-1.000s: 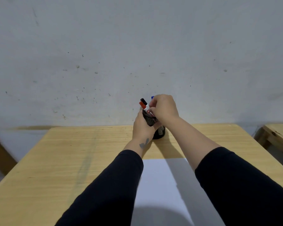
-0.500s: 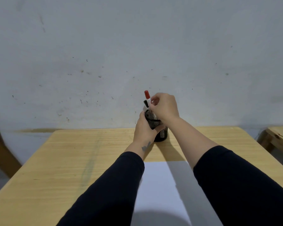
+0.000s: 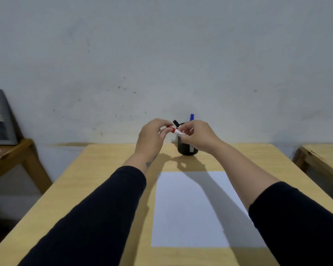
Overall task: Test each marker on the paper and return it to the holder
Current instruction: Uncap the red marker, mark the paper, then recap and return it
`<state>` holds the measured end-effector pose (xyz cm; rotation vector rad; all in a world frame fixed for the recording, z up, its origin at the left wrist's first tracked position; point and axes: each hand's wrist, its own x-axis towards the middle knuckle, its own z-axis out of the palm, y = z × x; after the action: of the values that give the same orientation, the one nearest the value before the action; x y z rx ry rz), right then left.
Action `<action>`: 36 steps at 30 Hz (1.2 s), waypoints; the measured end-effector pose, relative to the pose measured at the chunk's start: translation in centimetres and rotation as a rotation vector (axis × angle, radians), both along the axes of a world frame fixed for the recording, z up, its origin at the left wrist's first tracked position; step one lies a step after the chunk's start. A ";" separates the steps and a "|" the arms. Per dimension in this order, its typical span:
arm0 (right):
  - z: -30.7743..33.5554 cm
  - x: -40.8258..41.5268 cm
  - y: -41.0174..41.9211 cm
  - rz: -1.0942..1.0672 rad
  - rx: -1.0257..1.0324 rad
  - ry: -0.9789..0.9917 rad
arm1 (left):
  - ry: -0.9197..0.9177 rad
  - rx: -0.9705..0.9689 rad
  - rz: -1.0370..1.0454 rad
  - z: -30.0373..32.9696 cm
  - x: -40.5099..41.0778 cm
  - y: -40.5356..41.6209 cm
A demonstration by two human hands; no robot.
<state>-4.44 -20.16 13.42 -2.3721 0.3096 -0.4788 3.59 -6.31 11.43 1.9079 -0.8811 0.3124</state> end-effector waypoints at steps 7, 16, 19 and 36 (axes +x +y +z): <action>-2.5 -3.2 2.8 -0.045 -0.137 -0.127 | 0.183 -0.042 -0.024 -1.6 -3.2 3.3; -3.5 -4.6 6.9 -0.246 1.225 -0.013 | 0.265 -0.264 0.058 -4.2 -7.1 3.7; -4.1 -4.0 6.8 -0.264 1.315 -0.099 | 0.226 -0.202 0.055 -5.0 -7.5 3.9; -8.6 -0.7 4.2 -0.317 0.995 -0.136 | 0.535 0.137 0.227 -6.9 -2.3 6.4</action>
<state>-5.18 -15.92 4.87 -1.3225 0.6800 -0.4748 1.33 0.10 4.55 2.0783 -0.3365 -0.1308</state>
